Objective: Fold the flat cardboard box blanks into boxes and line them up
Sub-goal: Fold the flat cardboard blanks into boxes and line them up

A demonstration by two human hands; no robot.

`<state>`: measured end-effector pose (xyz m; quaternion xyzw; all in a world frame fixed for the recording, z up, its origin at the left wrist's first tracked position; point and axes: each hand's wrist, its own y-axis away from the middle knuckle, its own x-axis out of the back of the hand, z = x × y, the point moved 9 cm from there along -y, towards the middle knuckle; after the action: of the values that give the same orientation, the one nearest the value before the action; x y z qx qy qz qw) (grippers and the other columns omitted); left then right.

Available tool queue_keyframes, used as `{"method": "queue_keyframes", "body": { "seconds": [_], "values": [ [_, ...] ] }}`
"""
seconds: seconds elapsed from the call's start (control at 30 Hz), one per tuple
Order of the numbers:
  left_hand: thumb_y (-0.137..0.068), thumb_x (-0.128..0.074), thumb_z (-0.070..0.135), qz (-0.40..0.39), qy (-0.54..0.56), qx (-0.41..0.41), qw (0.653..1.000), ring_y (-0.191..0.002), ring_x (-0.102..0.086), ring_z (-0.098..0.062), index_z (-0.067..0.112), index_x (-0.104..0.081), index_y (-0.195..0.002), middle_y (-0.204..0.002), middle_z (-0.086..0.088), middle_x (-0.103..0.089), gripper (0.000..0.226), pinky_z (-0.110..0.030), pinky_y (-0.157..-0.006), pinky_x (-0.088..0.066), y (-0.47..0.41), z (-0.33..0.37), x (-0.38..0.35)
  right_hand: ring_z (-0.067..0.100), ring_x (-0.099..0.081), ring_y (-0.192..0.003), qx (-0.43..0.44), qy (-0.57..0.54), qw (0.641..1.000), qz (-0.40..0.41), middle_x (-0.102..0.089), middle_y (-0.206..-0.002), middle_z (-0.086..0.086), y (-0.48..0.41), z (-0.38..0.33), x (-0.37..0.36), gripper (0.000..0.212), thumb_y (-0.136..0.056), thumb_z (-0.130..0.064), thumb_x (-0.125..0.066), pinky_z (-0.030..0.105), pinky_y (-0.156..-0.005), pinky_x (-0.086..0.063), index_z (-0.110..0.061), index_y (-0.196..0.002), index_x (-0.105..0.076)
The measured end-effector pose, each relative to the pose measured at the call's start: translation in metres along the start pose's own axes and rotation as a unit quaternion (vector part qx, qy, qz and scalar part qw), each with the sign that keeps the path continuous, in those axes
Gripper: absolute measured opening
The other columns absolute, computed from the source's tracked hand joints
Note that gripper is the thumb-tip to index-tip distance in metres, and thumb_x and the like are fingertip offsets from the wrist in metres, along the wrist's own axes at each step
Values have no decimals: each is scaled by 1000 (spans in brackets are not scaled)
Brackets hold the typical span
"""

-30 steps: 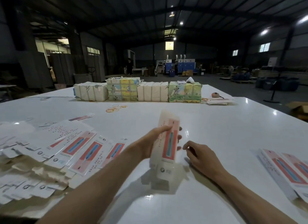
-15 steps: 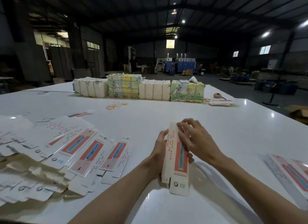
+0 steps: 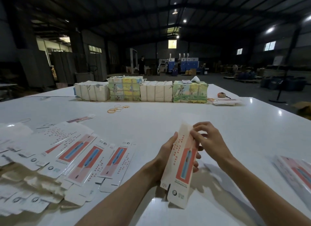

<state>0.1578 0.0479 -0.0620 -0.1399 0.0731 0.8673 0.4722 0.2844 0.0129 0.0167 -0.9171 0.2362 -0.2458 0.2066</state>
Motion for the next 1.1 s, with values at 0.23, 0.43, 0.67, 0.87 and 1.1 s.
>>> {"method": "queue_keyframes", "body": {
  "seconds": [0.23,0.43,0.67,0.87,1.1],
  "values": [
    [-97,-31,81,-42,-44,6,998,-79,-70,-27,5,-62,-131,-104,-15,-69,89,-38,-79,-59,-5,3,-12,20,-67,-105,-57,-113,991,-39,-59,-127,-10,0,-1,8,22,-102,-23,-66,31,-78,-60,-9,-93,-80],
    [-97,-28,81,-53,-75,-4,996,-79,-71,-25,13,-62,-125,-102,-10,-71,81,-37,-76,-61,1,8,-17,32,-66,-109,-46,-199,976,-77,-63,-127,-6,3,-5,3,35,-91,-34,-68,35,-85,-58,-1,-86,-80],
    [-94,-33,82,6,-36,14,999,-62,-53,-10,19,-54,-98,-78,1,-56,66,-21,-62,-50,3,11,-24,31,-61,-123,-40,-287,951,-106,-60,-139,4,3,-8,-6,31,-93,-26,-64,41,-99,-52,2,-92,-77],
    [-99,-34,77,39,55,8,998,-56,-49,-10,16,-53,-100,-73,0,-51,64,-21,-54,-46,-2,9,-8,29,-66,-122,-46,-280,958,-45,-67,-134,8,8,-3,-15,31,-93,-22,-69,50,-109,-50,-8,-120,-69],
    [-99,-34,78,52,55,-26,997,-76,-71,-19,13,-66,-122,-87,-9,-70,76,-31,-71,-60,-2,13,14,25,-75,-98,-39,-228,969,-80,-78,-108,9,27,5,-43,50,-98,-36,-67,32,-80,-63,-38,-144,-46]
  ]
}}
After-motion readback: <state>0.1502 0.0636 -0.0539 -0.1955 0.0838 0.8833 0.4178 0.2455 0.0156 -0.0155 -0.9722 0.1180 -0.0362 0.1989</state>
